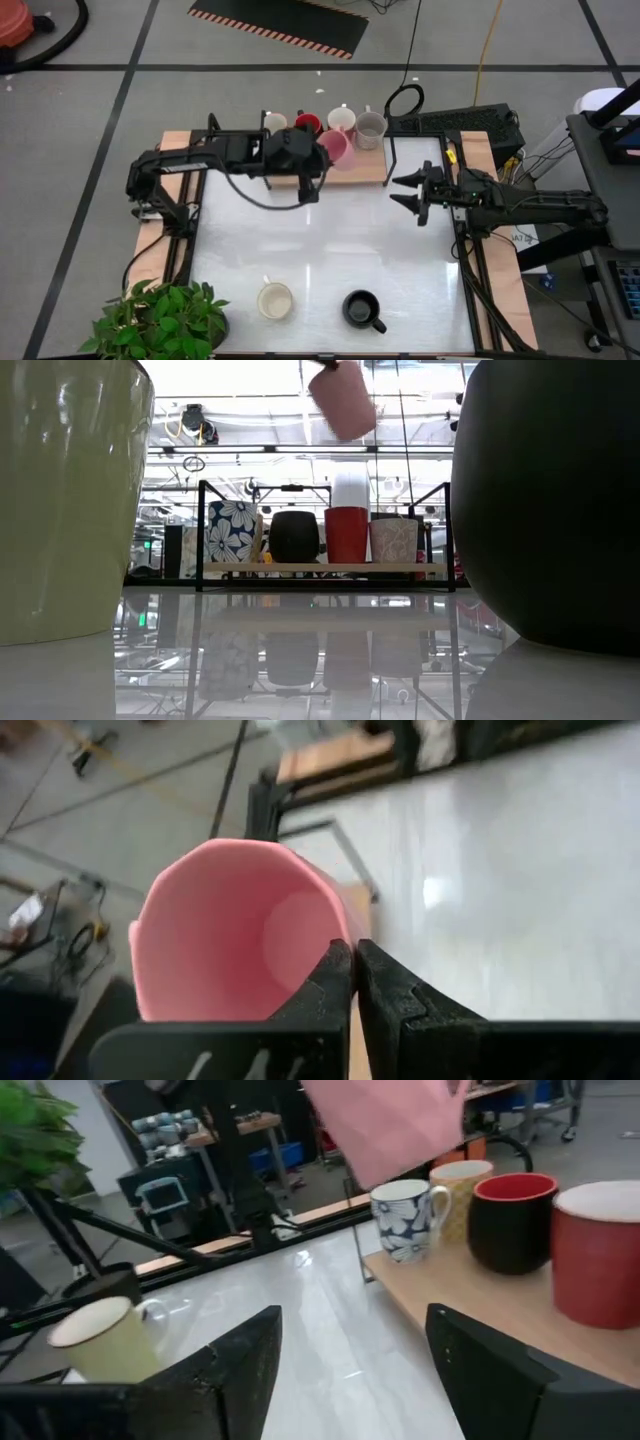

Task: Place coffee mugs
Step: Put the pink mug on the shelf, then put the black mug on the shelf

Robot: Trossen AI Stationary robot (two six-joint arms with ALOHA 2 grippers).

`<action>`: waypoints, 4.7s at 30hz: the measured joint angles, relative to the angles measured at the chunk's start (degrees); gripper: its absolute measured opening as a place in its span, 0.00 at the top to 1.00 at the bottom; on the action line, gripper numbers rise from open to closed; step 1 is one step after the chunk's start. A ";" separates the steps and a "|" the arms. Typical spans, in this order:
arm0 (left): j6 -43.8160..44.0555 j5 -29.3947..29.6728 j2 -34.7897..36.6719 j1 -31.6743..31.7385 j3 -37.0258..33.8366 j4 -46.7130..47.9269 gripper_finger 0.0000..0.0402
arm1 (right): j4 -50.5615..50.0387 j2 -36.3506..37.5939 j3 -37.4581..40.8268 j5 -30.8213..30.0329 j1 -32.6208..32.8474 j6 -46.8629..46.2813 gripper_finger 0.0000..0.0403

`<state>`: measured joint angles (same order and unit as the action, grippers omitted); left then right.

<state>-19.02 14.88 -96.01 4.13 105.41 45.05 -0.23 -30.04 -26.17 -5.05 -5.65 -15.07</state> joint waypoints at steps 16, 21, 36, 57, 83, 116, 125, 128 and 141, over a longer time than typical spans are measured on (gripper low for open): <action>-15.40 -1.85 -12.43 5.68 -0.59 18.03 0.98 | 1.40 -0.72 0.04 -1.00 -0.02 2.51 0.43; -15.37 -2.06 -13.73 7.11 -0.59 18.06 0.96 | 0.12 -0.74 0.04 -0.97 -0.02 2.77 0.43; -11.50 -4.38 -13.65 10.43 -4.27 17.74 0.95 | -4.82 -0.73 0.04 -0.88 -0.02 0.86 0.43; -8.08 -1.45 -13.46 12.97 -6.56 18.23 0.95 | -6.08 -0.74 0.04 -0.88 0.00 0.78 0.43; -3.50 14.44 -13.48 7.52 -6.67 19.31 0.77 | -6.09 -0.74 0.04 -0.87 0.00 0.13 0.43; 33.54 13.53 -2.05 -19.91 -6.56 26.42 0.53 | -4.09 -0.74 0.04 2.53 0.02 -3.85 0.43; 40.64 13.68 -2.28 -27.66 -6.56 22.80 0.53 | 2.72 -0.73 0.04 11.26 1.01 -7.73 0.43; 40.39 13.72 -2.40 -29.60 -6.56 18.45 0.53 | 4.30 -0.74 0.04 11.25 1.94 -7.87 0.43; 23.00 9.46 -7.20 -33.49 -6.56 -0.73 0.53 | 4.01 -1.29 0.04 11.12 4.81 -8.35 0.43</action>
<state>3.98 24.34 -103.21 -29.36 98.85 44.32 3.78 -31.33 -26.13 6.07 -0.84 -23.42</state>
